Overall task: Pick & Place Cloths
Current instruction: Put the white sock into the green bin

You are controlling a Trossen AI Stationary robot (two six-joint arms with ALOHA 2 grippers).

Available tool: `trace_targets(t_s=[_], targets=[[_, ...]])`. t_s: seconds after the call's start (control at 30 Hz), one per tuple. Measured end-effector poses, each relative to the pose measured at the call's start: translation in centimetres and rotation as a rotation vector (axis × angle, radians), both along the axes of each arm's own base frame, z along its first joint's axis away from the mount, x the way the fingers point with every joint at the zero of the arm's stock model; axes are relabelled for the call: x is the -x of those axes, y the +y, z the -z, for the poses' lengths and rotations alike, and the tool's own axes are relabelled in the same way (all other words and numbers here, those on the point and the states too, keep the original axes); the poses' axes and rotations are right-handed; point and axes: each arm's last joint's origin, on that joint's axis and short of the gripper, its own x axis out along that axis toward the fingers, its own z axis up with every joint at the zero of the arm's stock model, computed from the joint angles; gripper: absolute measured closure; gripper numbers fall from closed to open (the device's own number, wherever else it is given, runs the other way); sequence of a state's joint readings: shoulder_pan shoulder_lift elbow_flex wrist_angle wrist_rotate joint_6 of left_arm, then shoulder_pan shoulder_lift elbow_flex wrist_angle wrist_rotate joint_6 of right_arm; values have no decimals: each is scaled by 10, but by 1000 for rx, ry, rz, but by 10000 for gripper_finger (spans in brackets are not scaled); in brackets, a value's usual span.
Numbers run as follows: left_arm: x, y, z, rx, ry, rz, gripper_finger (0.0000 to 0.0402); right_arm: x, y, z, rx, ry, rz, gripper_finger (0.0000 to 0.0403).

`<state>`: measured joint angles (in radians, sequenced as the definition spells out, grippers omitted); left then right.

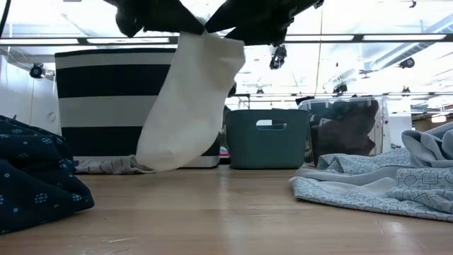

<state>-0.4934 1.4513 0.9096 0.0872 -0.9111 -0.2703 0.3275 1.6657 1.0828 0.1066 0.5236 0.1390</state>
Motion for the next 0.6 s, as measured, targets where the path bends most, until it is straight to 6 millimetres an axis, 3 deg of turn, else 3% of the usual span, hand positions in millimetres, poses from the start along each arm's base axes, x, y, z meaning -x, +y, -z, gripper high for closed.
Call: trace_targets(t_s=[0.33, 0.47, 0.6], targets=[[0, -10, -4, 8, -6, 155, 385, 1, 0, 2, 40, 19, -16, 109], [-1, -11, -5, -8, -6, 167, 385, 1, -1, 3, 43, 30, -17, 148], [-1, -11, -5, -9, -6, 167, 385, 1, 0, 3, 39, 37, -22, 212]])
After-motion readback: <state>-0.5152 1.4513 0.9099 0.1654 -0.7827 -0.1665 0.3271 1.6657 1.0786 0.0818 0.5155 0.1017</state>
